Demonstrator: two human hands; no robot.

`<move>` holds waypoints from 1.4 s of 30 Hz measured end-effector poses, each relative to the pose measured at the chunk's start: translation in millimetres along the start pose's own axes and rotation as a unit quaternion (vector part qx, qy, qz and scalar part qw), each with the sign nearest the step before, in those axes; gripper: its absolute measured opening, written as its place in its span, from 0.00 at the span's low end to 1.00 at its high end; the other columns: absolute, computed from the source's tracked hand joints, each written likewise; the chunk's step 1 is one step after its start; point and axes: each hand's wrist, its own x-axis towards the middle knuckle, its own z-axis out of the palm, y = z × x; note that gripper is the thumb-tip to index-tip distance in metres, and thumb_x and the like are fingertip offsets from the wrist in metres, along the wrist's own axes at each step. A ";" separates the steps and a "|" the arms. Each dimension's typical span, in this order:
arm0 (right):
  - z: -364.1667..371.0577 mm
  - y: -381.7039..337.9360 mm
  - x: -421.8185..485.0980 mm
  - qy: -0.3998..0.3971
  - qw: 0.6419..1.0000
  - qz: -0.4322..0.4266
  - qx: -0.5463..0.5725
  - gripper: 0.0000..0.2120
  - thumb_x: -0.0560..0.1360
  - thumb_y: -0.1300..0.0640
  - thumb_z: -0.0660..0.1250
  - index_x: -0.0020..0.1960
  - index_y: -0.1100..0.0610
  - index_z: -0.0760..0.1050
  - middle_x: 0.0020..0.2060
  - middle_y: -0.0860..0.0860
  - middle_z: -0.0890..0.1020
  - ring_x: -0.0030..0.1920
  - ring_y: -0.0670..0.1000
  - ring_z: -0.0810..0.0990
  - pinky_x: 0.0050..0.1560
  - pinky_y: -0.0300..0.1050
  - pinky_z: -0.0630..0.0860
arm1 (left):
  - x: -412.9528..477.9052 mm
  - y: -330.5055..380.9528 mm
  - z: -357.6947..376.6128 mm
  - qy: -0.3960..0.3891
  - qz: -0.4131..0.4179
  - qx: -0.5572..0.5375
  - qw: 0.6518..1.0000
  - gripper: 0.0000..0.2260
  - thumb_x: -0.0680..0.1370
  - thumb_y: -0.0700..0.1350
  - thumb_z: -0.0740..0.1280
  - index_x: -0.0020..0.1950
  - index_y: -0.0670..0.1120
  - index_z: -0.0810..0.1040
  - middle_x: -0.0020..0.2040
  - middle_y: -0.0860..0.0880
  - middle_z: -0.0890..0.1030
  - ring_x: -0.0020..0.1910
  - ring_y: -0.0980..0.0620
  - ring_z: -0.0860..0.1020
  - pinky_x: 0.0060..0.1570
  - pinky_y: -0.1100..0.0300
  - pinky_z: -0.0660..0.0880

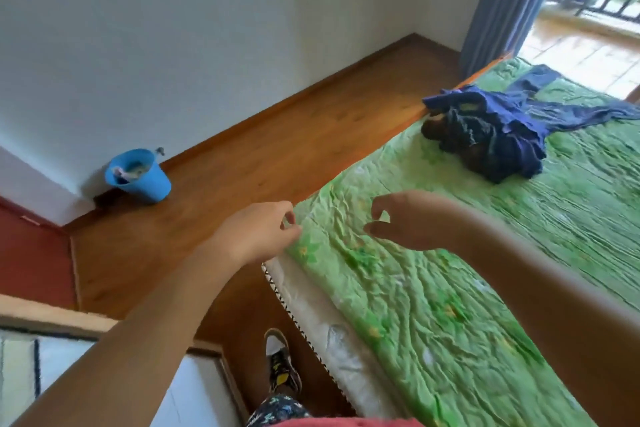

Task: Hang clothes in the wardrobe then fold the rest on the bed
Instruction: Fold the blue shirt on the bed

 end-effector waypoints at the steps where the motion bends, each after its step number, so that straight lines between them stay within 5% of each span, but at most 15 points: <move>1: -0.6 -1.0 10.0 0.003 1.000 0.016 0.005 0.22 0.81 0.35 0.59 0.66 0.49 0.73 0.43 0.44 0.74 0.47 0.51 0.74 0.52 0.49 0.77 | 19.9 -5.6 -6.1 -0.006 0.019 0.004 1.000 0.09 0.80 0.62 0.60 0.53 0.59 0.74 0.46 0.60 0.78 0.43 0.59 0.78 0.45 0.52 0.79; 13: -42.6 -69.5 147.3 0.045 0.987 0.144 0.056 0.22 0.79 0.33 0.59 0.64 0.46 0.74 0.53 0.48 0.82 0.46 0.51 0.76 0.45 0.46 0.76 | 158.5 -115.9 -102.5 -0.035 0.129 0.073 0.988 0.11 0.80 0.60 0.60 0.55 0.56 0.75 0.53 0.55 0.80 0.51 0.51 0.79 0.53 0.49 0.78; 19: -59.3 -83.6 202.9 0.079 0.988 0.114 0.070 0.20 0.80 0.35 0.60 0.63 0.46 0.74 0.38 0.39 0.72 0.38 0.45 0.72 0.34 0.40 0.66 | 191.5 -153.6 -121.7 -0.025 0.119 0.071 0.990 0.10 0.81 0.61 0.61 0.55 0.57 0.75 0.51 0.57 0.80 0.48 0.55 0.78 0.50 0.49 0.79; 23: -68.3 -103.9 246.8 0.045 0.988 0.115 0.089 0.21 0.80 0.34 0.60 0.62 0.47 0.75 0.51 0.48 0.82 0.46 0.51 0.78 0.47 0.48 0.77 | 221.5 -199.1 -136.7 -0.029 0.116 0.066 0.991 0.10 0.81 0.61 0.61 0.57 0.57 0.75 0.52 0.57 0.80 0.49 0.56 0.78 0.49 0.52 0.80; 26: -81.9 -119.2 295.3 0.042 0.986 0.129 0.099 0.20 0.80 0.36 0.61 0.62 0.48 0.76 0.51 0.49 0.82 0.49 0.53 0.79 0.52 0.51 0.79 | 261.4 -238.1 -149.8 -0.027 0.127 0.063 0.989 0.12 0.81 0.60 0.61 0.60 0.57 0.75 0.54 0.56 0.80 0.49 0.57 0.79 0.49 0.54 0.82; 32: -109.0 -176.0 437.8 0.030 0.979 0.173 0.099 0.19 0.80 0.36 0.62 0.61 0.48 0.75 0.50 0.50 0.81 0.48 0.53 0.78 0.47 0.48 0.76 | 367.2 -335.7 -193.8 -0.013 0.182 0.067 0.981 0.11 0.81 0.59 0.62 0.60 0.56 0.75 0.54 0.57 0.80 0.48 0.56 0.79 0.47 0.55 0.82; 36: -143.6 -227.4 546.6 0.007 0.979 0.163 0.126 0.20 0.79 0.36 0.63 0.63 0.49 0.76 0.50 0.51 0.80 0.53 0.56 0.79 0.55 0.49 0.77 | 424.4 -411.5 -240.3 -0.003 0.192 0.083 0.978 0.11 0.81 0.59 0.63 0.60 0.57 0.75 0.55 0.57 0.80 0.47 0.55 0.79 0.43 0.60 0.81; 42: -180.5 -241.6 636.8 0.052 0.971 0.189 0.134 0.19 0.78 0.33 0.61 0.59 0.46 0.75 0.43 0.47 0.78 0.45 0.52 0.77 0.47 0.49 0.77 | 500.5 -457.3 -291.8 0.008 0.218 0.105 0.970 0.12 0.81 0.59 0.62 0.62 0.56 0.74 0.56 0.56 0.79 0.47 0.54 0.79 0.43 0.57 0.82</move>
